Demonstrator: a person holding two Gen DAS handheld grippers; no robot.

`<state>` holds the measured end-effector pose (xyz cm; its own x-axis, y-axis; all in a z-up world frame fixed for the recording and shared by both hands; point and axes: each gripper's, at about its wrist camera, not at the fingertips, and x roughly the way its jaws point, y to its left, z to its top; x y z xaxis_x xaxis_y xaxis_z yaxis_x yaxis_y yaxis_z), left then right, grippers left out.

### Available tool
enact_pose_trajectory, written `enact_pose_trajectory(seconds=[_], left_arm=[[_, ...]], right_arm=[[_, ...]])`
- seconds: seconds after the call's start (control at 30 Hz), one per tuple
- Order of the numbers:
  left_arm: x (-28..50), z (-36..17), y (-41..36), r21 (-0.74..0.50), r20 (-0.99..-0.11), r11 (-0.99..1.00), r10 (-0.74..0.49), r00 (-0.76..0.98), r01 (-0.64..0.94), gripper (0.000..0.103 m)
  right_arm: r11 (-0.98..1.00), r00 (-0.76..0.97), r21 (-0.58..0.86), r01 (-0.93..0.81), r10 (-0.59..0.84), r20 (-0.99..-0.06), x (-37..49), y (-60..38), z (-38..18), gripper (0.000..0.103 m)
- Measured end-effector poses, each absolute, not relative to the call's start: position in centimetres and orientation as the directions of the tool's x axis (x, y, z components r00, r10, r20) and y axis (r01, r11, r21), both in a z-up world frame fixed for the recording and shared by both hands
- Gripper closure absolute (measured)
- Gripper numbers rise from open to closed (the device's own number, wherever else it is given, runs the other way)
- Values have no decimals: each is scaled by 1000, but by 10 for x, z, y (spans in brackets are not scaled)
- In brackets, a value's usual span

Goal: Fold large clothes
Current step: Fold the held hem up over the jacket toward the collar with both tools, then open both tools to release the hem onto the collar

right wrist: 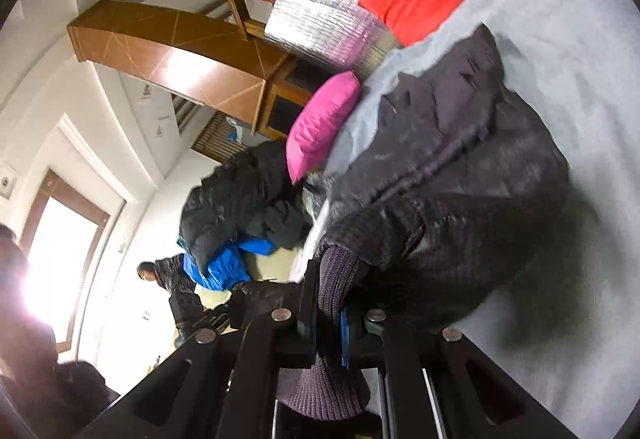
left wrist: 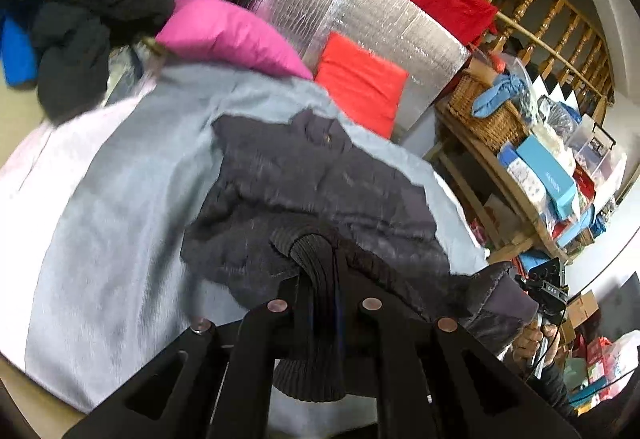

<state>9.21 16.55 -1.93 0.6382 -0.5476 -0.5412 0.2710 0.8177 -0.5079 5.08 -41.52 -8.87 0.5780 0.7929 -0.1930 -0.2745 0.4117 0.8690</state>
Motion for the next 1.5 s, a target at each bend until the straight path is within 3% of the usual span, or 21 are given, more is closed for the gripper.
enact_pose_trajectory(seconds=[0.37, 0.57, 0.8, 1.07, 1.33, 1.5], left_arm=[[196, 18, 152, -464, -482, 839, -510, 713, 286, 95], [260, 14, 144, -445, -511, 867, -452, 732, 225, 95], [327, -5, 135, -455, -567, 878, -416, 711, 151, 95], [366, -12, 133, -482, -558, 866, -422, 714, 135, 95], [425, -71, 122, -478, -655, 878, -376, 656, 25, 94], [445, -95, 120, -499, -689, 866, -379, 617, -25, 91]], right_arm=[[399, 658, 864, -306, 745, -110, 156, -426, -45, 95], [416, 703, 874, -252, 699, -130, 223, -432, -40, 95], [473, 717, 863, -178, 663, -215, 291, -428, -44, 95], [451, 740, 880, -148, 641, -205, 326, -436, -49, 95], [452, 734, 892, -1, 606, -306, 385, -437, -97, 95], [311, 721, 942, 128, 623, -303, 403, -452, -143, 91]])
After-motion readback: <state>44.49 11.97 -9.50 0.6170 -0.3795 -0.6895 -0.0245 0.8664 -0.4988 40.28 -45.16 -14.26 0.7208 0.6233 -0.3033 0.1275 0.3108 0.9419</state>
